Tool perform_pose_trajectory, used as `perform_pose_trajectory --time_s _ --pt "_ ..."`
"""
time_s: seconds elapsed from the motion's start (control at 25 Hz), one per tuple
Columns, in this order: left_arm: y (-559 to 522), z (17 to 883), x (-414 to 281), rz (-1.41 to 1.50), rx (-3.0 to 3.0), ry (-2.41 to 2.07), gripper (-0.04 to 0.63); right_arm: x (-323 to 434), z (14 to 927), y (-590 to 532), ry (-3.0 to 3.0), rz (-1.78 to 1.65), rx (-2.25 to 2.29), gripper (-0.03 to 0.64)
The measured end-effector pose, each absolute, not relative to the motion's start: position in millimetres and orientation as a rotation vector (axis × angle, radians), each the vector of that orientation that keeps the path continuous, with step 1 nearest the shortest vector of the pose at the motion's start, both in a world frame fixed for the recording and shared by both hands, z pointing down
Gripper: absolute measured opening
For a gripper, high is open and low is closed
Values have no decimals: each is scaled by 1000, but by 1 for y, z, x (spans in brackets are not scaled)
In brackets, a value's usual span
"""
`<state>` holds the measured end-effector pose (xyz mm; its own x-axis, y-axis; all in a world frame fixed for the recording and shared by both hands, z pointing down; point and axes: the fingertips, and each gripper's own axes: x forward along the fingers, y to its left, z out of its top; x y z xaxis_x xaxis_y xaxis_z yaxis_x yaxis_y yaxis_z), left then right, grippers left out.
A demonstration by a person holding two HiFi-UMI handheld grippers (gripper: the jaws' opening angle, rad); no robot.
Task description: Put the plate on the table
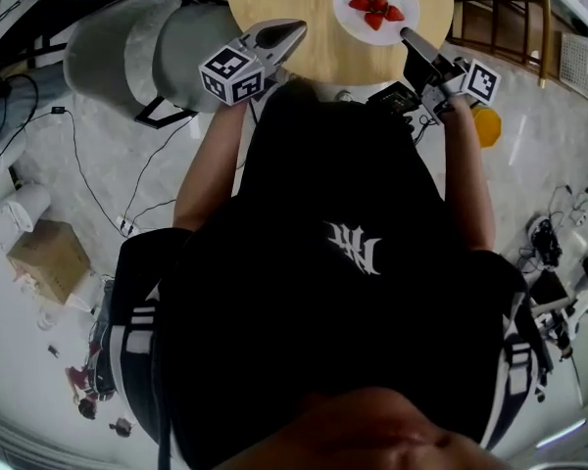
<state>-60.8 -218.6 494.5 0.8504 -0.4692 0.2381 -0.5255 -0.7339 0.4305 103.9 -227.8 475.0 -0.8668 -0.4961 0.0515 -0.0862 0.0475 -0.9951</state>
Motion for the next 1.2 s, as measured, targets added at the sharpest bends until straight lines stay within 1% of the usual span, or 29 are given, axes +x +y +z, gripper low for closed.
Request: perform_pose_trajectory --time_s 0.12,0.28,0.64,0.96,1.2 --pt "-232 509 -74 153 2540 -668 0 86 483 -242 2016 -1885 -639 14" --pt "-229 505 -68 131 2536 -609 0 89 477 -238 1990 -1867 -701 14" --pt "-247 516 -86 176 2532 -591 0 67 482 -245 1907 -1849 -705 14" --pt "-254 519 -75 192 2512 -640 0 78 498 -261 1932 -1849 -629 14" --pt "-259 512 -53 180 2483 -687 0 100 519 -272 1945 -1889 -593 14"
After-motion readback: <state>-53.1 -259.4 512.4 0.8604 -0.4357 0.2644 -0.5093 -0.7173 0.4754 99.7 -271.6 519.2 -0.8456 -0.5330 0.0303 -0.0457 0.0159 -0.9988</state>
